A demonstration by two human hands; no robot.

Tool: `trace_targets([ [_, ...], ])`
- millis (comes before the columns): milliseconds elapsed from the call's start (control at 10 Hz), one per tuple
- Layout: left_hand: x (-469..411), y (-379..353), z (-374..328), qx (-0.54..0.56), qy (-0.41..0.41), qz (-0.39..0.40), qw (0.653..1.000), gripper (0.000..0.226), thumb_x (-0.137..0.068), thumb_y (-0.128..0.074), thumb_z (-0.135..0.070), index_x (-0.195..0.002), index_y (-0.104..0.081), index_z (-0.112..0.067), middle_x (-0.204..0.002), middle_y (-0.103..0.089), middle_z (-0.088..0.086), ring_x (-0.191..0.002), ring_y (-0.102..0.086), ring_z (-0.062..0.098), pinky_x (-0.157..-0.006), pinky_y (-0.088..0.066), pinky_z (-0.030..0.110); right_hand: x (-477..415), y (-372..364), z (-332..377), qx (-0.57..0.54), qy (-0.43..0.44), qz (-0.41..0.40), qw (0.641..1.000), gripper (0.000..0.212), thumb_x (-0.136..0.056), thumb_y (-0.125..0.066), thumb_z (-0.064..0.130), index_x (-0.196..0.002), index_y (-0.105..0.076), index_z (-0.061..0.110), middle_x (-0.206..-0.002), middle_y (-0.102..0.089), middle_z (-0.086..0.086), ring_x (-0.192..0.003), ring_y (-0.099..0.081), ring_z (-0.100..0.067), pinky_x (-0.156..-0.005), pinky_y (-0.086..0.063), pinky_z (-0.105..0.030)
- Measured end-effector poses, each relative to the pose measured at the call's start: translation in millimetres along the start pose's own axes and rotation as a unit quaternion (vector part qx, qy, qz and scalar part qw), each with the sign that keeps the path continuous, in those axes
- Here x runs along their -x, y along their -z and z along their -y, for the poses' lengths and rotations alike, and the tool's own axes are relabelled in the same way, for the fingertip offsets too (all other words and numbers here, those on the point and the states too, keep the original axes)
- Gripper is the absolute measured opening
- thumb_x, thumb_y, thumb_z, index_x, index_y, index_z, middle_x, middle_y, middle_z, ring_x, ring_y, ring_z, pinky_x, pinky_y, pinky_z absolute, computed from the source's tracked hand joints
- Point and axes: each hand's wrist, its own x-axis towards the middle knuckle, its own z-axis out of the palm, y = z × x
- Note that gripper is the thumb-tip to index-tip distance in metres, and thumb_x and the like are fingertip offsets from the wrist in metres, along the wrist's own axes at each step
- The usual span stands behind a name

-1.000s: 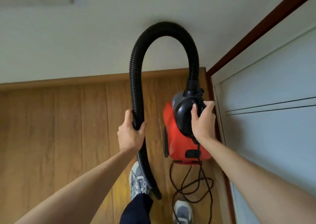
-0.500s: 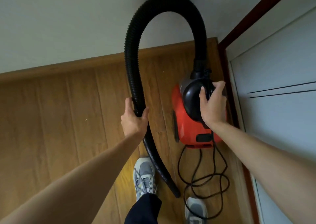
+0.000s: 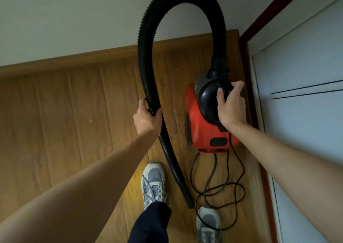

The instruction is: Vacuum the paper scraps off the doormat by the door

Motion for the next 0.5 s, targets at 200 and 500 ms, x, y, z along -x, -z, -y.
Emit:
trace_targets([
  [200, 10, 37, -26, -0.104, 0.048, 0.078, 0.99, 0.093, -0.09, -0.07, -0.034, -0.155, -0.007, -0.011, -0.142, -0.049, 0.02, -0.123, -0.056, 0.037, -0.093, -0.054, 0.041, -3, 42, 43, 0.175, -0.058, 0.173, 0.968, 0.064, -0.093, -0.06, 0.042, -0.14, -0.03, 0.009, -0.137, -0.048, -0.017, -0.116, -0.056, -0.038, -0.082, -0.052, -0.042],
  [500, 76, 141, -136, -0.232, -0.061, 0.086, 0.967, 0.088, -0.087, -0.07, -0.042, -0.151, -0.018, -0.012, -0.13, -0.05, 0.02, -0.114, -0.056, 0.038, -0.093, -0.053, 0.05, 9, 190, 148, 0.297, 0.102, 0.211, 0.926, 0.087, -0.09, -0.057, 0.057, -0.153, -0.01, 0.02, -0.15, -0.038, -0.011, -0.131, -0.044, -0.036, -0.095, -0.045, -0.043],
])
